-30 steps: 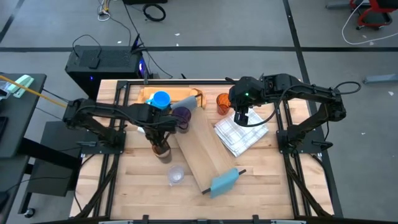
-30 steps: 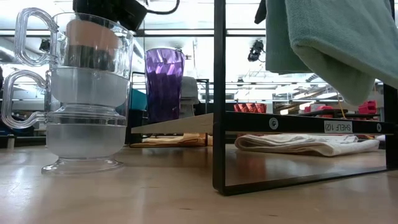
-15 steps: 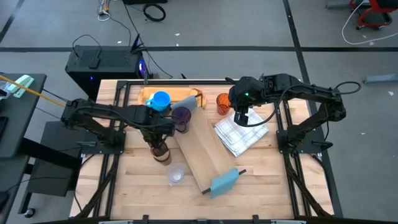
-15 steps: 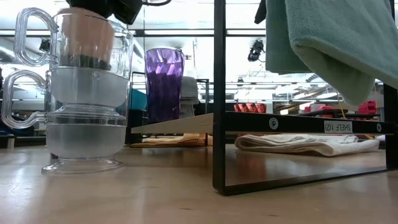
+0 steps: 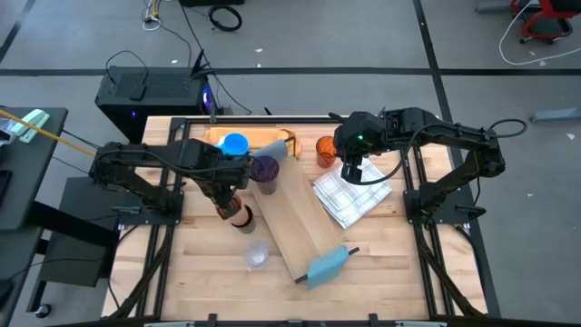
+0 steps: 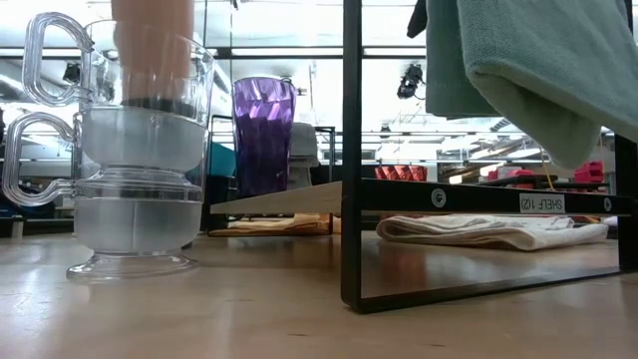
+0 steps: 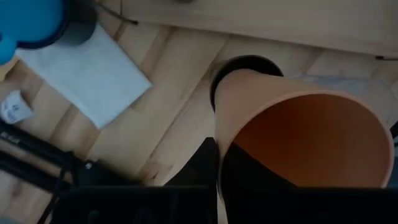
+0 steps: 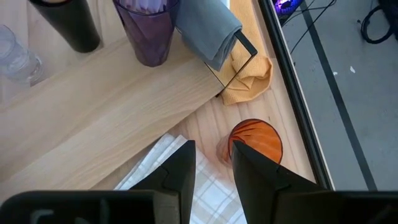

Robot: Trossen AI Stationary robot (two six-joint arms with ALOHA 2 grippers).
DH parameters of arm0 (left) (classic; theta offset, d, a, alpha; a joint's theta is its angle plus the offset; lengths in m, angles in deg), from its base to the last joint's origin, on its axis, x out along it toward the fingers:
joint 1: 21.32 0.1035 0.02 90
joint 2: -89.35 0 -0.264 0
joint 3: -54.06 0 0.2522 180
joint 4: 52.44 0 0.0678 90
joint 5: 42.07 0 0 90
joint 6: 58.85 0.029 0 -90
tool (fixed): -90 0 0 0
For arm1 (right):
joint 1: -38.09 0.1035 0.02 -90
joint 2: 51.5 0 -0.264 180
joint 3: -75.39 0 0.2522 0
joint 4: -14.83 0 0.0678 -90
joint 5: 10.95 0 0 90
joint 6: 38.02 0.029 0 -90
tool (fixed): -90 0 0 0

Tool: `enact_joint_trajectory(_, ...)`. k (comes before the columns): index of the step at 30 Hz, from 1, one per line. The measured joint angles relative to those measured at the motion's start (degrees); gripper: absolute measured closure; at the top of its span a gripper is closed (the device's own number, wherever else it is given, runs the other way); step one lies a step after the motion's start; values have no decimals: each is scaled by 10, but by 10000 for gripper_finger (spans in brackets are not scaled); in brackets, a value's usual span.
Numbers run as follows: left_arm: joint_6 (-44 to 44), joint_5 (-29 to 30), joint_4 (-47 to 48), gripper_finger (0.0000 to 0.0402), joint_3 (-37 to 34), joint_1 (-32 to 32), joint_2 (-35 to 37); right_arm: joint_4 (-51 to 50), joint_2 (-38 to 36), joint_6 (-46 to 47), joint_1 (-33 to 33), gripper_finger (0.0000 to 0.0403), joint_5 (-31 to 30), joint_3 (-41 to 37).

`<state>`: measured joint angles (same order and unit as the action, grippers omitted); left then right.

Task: Stack small to large cups/mugs on shelf
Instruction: Put the light orange cup on the shelf

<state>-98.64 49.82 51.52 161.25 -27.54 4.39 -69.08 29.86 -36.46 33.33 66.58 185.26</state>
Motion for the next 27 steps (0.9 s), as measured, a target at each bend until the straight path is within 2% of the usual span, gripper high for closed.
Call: enact_joint_trajectory(27,0,-11,-2,391,16,-3,5,0,0,-1,0,293,0,0)
